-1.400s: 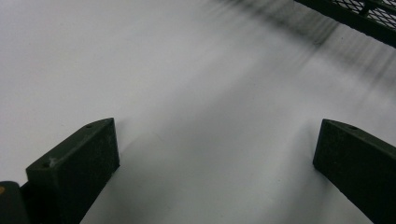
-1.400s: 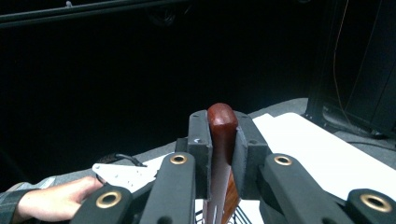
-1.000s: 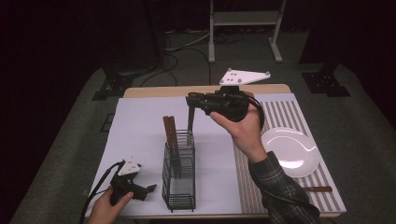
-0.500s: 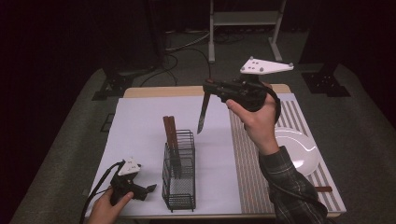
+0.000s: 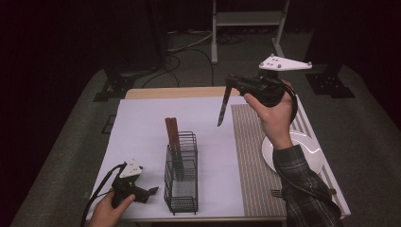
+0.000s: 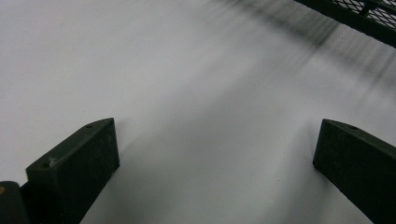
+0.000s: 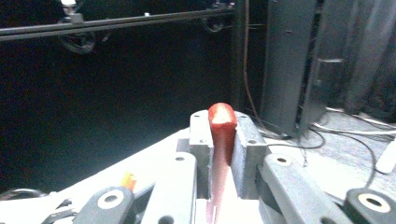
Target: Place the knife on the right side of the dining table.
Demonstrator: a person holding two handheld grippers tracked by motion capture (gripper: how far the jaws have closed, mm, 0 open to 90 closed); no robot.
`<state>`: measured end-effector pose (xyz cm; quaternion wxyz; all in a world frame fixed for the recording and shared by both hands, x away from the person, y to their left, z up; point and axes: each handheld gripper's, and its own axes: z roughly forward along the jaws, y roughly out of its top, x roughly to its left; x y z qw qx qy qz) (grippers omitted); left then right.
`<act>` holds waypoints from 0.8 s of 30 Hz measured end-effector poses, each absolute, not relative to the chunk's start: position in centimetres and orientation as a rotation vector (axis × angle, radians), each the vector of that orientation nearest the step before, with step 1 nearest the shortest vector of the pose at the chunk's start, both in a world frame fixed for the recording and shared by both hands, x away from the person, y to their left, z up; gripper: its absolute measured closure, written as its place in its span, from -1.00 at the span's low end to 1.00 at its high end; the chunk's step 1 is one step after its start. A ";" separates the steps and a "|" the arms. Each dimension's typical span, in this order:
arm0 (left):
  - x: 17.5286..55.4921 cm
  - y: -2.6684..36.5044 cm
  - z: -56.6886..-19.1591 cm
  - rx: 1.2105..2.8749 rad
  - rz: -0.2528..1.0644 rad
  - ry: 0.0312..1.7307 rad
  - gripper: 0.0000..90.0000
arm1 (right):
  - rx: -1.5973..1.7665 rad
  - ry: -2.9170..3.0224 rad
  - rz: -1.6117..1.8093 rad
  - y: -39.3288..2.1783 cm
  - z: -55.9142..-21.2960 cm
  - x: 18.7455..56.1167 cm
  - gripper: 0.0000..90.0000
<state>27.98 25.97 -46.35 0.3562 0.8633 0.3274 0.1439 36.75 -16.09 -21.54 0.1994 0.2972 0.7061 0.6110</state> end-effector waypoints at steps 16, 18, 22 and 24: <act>28.0 26.0 -46.4 2.228 0.372 0.845 -1.00 | 0.991 1.875 1.597 -19.4 -23.6 39.1 0.76; 28.0 26.0 -46.4 2.228 0.372 0.846 -1.00 | 1.009 1.866 1.586 -19.8 -23.9 39.5 0.76; 28.0 26.0 -46.4 2.228 0.372 0.845 -1.00 | 1.034 1.848 1.563 -20.3 -24.5 39.9 0.76; 28.0 26.0 -46.4 2.226 0.374 0.845 -1.00 | 1.062 1.828 1.546 -20.8 -25.1 40.4 0.76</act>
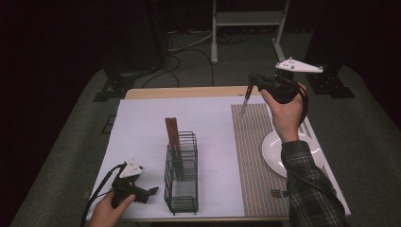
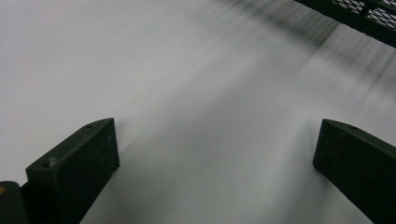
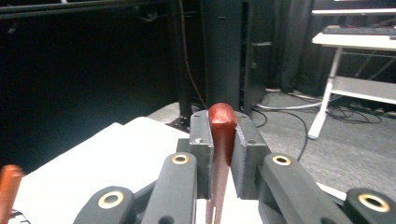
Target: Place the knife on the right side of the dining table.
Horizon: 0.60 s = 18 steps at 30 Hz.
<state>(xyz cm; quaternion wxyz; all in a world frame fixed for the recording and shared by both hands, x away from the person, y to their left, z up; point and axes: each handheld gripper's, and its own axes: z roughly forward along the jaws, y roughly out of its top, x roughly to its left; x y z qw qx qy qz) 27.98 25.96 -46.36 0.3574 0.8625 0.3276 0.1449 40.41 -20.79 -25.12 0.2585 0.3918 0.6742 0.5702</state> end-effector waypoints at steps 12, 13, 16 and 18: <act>28.0 26.0 -46.4 2.224 0.375 0.844 -1.00 | 1.167 1.754 1.494 -22.7 -28.1 42.4 0.76; 28.0 26.0 -46.4 2.224 0.375 0.845 -1.00 | 1.175 1.750 1.489 -22.8 -28.4 42.5 0.76; 28.0 26.0 -46.4 2.226 0.375 0.844 -1.00 | 1.201 1.740 1.475 -23.1 -29.1 42.9 0.76; 28.0 26.0 -46.4 2.226 0.375 0.843 -1.00 | 1.211 1.735 1.471 -23.3 -29.4 43.1 0.76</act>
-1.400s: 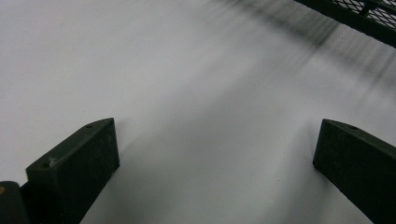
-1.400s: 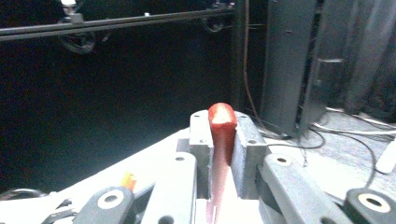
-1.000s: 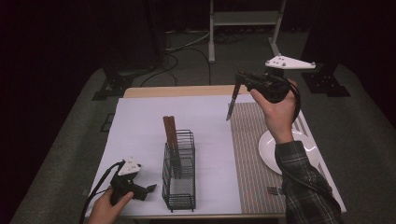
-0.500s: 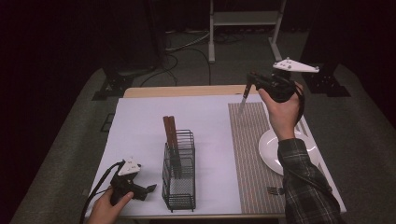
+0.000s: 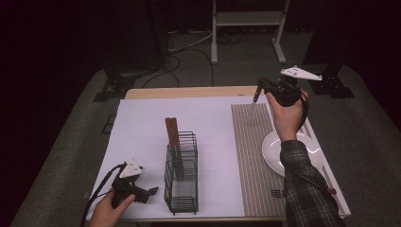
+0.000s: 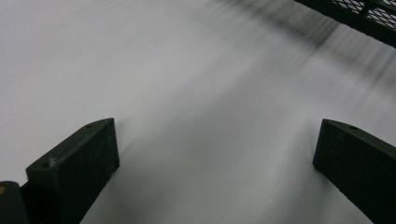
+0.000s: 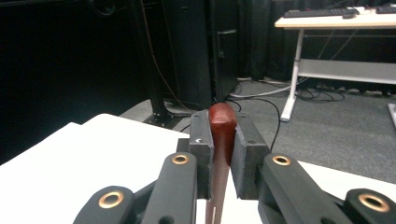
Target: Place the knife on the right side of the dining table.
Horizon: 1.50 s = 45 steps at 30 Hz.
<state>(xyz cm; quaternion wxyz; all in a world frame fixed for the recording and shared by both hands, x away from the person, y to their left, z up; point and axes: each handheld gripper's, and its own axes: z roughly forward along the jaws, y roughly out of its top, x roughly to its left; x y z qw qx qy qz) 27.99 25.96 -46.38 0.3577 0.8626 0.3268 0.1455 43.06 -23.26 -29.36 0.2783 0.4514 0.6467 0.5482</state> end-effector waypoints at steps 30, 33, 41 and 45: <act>28.0 26.0 -46.4 2.226 0.375 0.844 -1.00 | 1.354 1.682 1.399 -25.8 -33.8 44.4 0.74; 28.0 26.0 -46.4 2.226 0.375 0.844 -1.00 | 1.362 1.677 1.379 -26.0 -33.8 44.3 0.72; 28.0 26.0 -46.4 2.227 0.374 0.845 -1.00 | 1.377 1.660 1.334 -27.1 -34.1 44.1 0.66; 28.0 26.0 -46.4 2.226 0.374 0.845 -1.00 | 1.385 1.659 1.299 -27.6 -34.3 43.9 0.62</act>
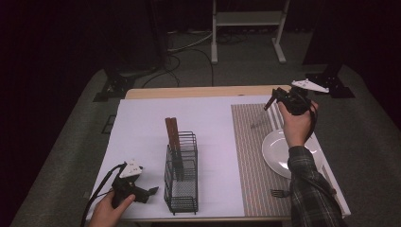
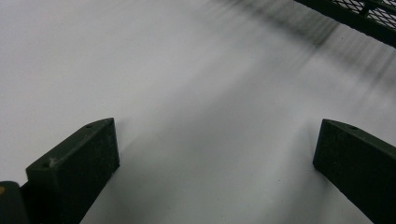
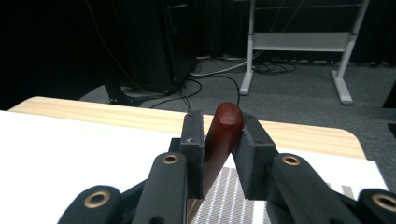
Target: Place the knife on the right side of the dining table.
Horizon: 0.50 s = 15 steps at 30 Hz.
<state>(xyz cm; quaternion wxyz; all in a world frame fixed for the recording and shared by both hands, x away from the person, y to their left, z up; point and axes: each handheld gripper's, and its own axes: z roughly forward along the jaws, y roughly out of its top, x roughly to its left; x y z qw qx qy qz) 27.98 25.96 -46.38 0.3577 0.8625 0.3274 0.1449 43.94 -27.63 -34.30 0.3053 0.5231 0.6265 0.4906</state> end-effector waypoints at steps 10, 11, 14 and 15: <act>28.0 26.0 -46.4 2.227 0.374 0.845 -1.00 | 1.410 1.639 1.260 -29.4 -35.0 43.5 0.54; 28.0 26.0 -46.4 2.227 0.374 0.845 -1.00 | 1.418 1.635 1.258 -29.8 -35.1 43.5 0.53; 28.0 26.0 -46.4 2.227 0.374 0.845 -1.00 | 1.420 1.631 1.255 -30.0 -35.2 43.4 0.53; 28.0 26.0 -46.4 2.227 0.373 0.846 -1.00 | 1.425 1.627 1.255 -30.2 -35.3 43.3 0.52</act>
